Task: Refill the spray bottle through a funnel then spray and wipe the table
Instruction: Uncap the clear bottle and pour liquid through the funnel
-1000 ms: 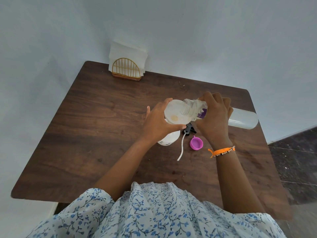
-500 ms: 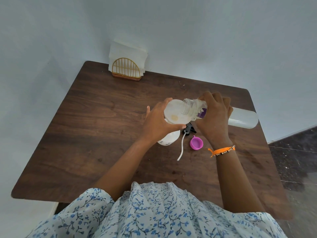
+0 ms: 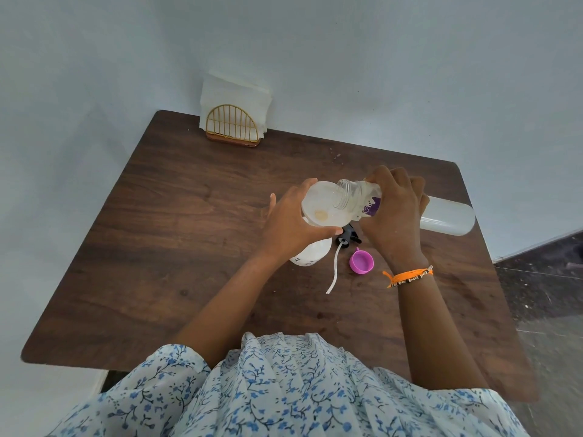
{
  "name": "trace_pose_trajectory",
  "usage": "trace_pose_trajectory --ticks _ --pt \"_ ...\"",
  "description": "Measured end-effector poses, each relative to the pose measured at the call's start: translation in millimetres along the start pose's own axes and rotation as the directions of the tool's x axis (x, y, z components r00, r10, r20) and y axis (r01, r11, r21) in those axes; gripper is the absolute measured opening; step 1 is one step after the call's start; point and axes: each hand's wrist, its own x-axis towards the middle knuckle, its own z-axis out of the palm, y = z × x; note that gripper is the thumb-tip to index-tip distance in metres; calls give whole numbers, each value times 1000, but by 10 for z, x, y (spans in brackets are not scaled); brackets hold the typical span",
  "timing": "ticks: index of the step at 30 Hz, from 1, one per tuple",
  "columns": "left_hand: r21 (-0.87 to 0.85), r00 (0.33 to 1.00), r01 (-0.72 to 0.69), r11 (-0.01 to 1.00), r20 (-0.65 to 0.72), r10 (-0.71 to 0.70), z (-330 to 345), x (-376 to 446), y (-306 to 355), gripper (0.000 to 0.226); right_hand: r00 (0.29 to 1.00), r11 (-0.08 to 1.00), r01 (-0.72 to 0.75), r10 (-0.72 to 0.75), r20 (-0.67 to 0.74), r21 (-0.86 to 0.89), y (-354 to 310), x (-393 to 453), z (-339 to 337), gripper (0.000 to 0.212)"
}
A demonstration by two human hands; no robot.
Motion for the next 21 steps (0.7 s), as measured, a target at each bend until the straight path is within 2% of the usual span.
trace_pose_trajectory --ticks 21 --pt "-6 1000 2 1000 10 -2 2 1 -16 90 1000 1000 2 -2 -2 10 2 -3 11 46"
